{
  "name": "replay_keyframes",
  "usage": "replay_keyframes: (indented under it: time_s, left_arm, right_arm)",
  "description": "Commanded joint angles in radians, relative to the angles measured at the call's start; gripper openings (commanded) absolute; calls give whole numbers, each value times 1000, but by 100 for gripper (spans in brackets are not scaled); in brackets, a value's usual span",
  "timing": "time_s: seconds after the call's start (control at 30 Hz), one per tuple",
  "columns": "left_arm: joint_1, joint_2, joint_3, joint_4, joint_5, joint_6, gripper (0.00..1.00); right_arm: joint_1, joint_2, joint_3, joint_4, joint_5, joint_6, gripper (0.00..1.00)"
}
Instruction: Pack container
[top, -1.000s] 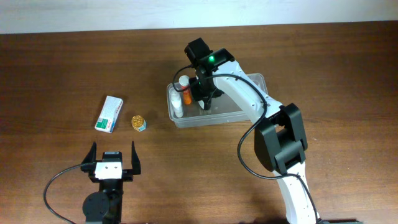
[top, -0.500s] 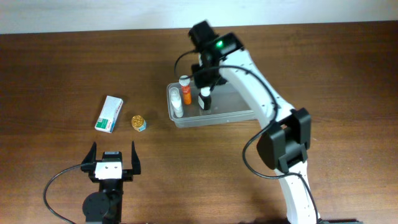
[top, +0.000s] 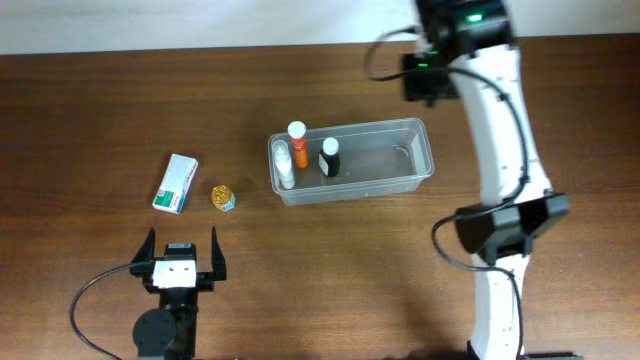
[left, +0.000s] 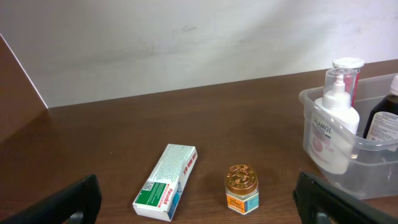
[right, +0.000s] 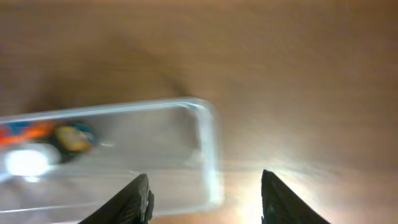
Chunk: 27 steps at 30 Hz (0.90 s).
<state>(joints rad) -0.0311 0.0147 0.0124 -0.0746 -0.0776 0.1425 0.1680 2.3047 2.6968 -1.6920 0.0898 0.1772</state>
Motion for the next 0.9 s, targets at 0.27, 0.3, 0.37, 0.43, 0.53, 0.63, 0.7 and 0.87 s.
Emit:
replay_keyframes:
  time_s: [0.27,0.3,0.37,0.43,0.53,0.63,0.7,0.87]
  left_arm:
    - [6,-8,-3,-2,11,17,99]
    - [6,-8,-3,-2,11,17,99]
    - [6,-8,-3,-2,11,17,99]
    - [6,-8,-3,-2,11,17,99]
    - [6,-8,-3,-2,11,17,99]
    - [6,-8,-3,-2,11,17,99]
    - [6,-8,-3,-2,11,17,99]
    - [6,-8,-3,-2,11,17,99]
  right_arm:
    - [-189,-7,-220,3,-174,-213,49]
    - [-189,-7,-244,10,-174,-227,49]
    - [-180,-7,-279,24,-174,-249,50]
    - [-167,-7,-309,44,-173,-266,49]
    - [-145,-7,-336,74,-172,-278,50]
    - [-128,-7,-352,100,-172,-278,50]
    - [-121,-7,-367,112,-173,-285,51]
    - [-101,-7,-422,142,-173,-332,51]
